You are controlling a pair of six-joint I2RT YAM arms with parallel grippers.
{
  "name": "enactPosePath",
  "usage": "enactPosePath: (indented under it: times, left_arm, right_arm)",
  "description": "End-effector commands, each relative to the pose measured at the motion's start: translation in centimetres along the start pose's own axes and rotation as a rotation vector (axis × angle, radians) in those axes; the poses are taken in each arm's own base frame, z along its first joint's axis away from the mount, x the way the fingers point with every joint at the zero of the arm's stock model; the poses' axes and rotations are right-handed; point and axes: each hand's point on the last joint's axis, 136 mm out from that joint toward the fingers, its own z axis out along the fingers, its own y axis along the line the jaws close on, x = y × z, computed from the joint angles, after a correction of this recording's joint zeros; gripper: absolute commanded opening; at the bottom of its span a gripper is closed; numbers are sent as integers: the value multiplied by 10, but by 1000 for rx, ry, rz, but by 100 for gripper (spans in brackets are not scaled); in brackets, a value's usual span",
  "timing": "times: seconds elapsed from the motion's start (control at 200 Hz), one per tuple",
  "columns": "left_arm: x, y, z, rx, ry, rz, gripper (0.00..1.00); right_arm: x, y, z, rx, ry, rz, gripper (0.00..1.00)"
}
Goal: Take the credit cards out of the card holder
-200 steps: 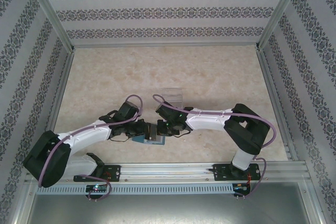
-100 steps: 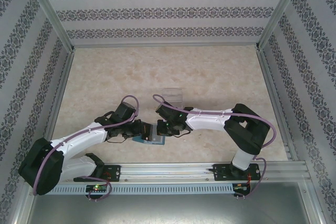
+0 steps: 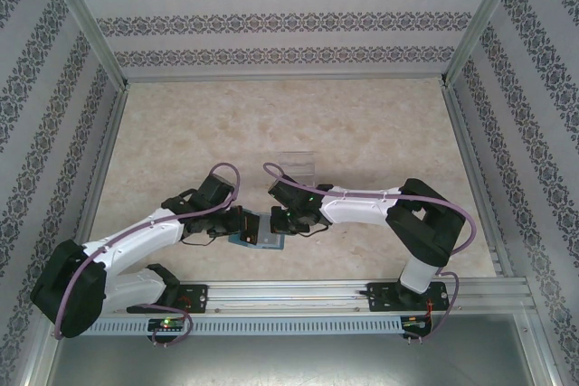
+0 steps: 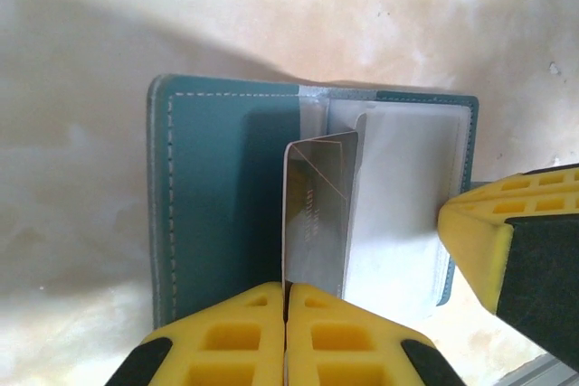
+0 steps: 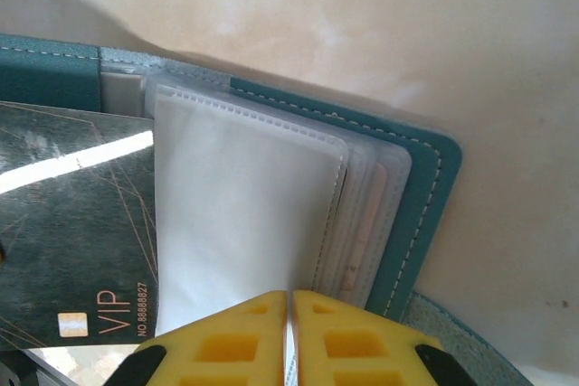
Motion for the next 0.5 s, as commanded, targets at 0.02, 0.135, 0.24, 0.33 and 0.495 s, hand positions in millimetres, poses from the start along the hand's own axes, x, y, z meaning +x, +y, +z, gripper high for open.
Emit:
enactPosePath:
  times: [0.02, 0.135, 0.24, 0.33, 0.495]
  left_arm:
    - [4, 18, -10, -102, 28, 28, 9]
    - [4, 21, -15, -142, 49, 52, 8]
    - [3, 22, -18, -167, 68, 67, 8]
    - [2, 19, -19, -165, 74, 72, 8]
    - [-1, 10, -20, -150, 81, 72, 8]
  right_arm:
    - [8, -12, 0, 68, 21, 3, 13]
    - [7, -12, 0, 67, 20, 1, 13]
    - [7, -11, 0, 66, 21, 0, 13]
    - [7, -10, 0, 66, 23, 0, 13]
    - [6, -10, 0, 67, 21, -1, 13]
